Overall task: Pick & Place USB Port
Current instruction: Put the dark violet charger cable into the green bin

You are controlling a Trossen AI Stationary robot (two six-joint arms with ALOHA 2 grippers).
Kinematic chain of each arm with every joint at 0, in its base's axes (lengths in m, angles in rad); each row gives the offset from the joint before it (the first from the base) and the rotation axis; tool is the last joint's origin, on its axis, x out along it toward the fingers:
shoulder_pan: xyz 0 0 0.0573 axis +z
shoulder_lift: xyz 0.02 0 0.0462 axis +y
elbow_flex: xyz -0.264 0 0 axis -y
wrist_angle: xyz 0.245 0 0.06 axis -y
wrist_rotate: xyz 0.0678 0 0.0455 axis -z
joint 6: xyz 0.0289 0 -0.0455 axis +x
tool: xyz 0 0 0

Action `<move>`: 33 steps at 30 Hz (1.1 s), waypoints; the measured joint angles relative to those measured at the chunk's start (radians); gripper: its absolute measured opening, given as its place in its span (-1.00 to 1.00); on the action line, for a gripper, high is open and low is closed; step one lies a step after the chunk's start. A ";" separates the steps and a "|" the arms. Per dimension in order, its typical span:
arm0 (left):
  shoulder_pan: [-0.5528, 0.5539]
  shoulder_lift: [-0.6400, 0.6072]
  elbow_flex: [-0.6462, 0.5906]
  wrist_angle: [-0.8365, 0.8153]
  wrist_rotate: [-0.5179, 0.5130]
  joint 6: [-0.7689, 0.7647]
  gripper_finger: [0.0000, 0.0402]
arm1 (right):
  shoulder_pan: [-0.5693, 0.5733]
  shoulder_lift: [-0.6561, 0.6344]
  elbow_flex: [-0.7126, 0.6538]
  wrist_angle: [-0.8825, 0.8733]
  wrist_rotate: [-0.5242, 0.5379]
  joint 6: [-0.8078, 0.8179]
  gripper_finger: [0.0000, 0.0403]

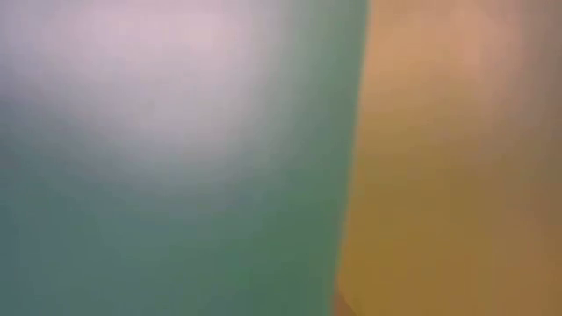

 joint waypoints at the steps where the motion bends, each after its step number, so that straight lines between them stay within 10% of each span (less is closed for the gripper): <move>1: 0.005 -0.007 0.014 -0.115 0.097 -0.123 -0.86 | 0.000 0.000 0.000 -0.011 0.000 0.015 -1.00; 7: 0.159 0.078 0.053 -0.854 0.641 -0.701 -0.86 | 0.000 0.000 0.000 -0.048 0.004 0.040 -1.00; 12: 0.254 0.228 0.049 -1.191 0.577 -0.876 -0.86 | 0.000 0.000 0.000 -0.063 0.006 0.038 -1.00; 25: 0.545 0.383 0.004 -1.212 0.538 -1.064 -0.86 | 0.000 0.002 0.000 -0.098 0.003 0.044 -1.00; 33: 1.018 0.477 -0.230 -0.763 1.093 -0.902 -0.72 | 0.000 0.002 0.000 -0.181 0.004 0.071 -1.00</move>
